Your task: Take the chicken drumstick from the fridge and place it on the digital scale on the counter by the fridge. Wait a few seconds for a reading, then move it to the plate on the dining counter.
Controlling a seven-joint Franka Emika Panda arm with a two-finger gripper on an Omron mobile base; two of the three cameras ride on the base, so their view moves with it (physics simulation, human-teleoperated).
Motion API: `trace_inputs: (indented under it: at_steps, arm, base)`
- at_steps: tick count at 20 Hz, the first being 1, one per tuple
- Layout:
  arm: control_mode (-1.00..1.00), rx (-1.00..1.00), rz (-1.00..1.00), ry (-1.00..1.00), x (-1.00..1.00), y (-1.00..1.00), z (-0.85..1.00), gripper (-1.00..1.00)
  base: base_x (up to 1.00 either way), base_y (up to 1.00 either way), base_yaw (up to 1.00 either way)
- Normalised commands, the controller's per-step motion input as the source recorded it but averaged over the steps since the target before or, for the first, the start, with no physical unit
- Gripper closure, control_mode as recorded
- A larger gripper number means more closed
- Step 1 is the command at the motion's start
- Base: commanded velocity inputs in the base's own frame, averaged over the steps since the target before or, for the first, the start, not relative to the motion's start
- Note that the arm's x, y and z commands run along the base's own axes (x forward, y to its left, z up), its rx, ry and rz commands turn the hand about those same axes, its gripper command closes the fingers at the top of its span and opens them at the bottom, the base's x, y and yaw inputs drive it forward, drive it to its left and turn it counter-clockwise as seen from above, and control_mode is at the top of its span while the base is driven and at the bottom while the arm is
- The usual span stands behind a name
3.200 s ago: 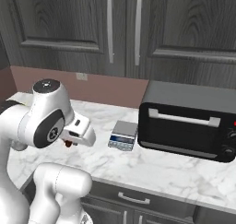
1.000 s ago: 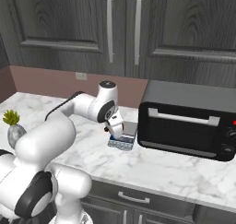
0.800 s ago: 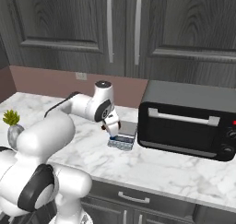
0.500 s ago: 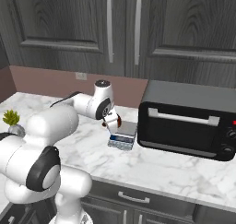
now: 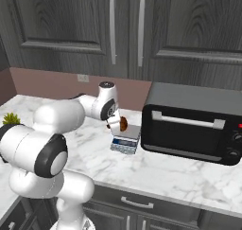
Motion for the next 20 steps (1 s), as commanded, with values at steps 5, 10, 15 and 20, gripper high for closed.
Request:
trace_inputs:
  at_steps: [5, 10, 15, 20]
  arm:
    - [-1.00, 0.00, -0.09, 0.00, 0.02, -0.30, -0.13, 1.00]
    - [-1.00, 0.00, -0.01, 0.01, 0.11, -0.42, -0.10, 1.00]
    - [-1.00, 0.00, 0.00, 0.00, 0.12, -0.03, -0.01, 1.00]
    - [-1.00, 0.00, -0.01, 0.00, 0.25, 0.14, -0.05, 1.00]
  base:
    - [0.00, 0.00, 0.00]
    - [0.00, 0.00, 0.00]
    - [0.00, 0.00, 0.00]
    - [0.00, 0.00, 0.00]
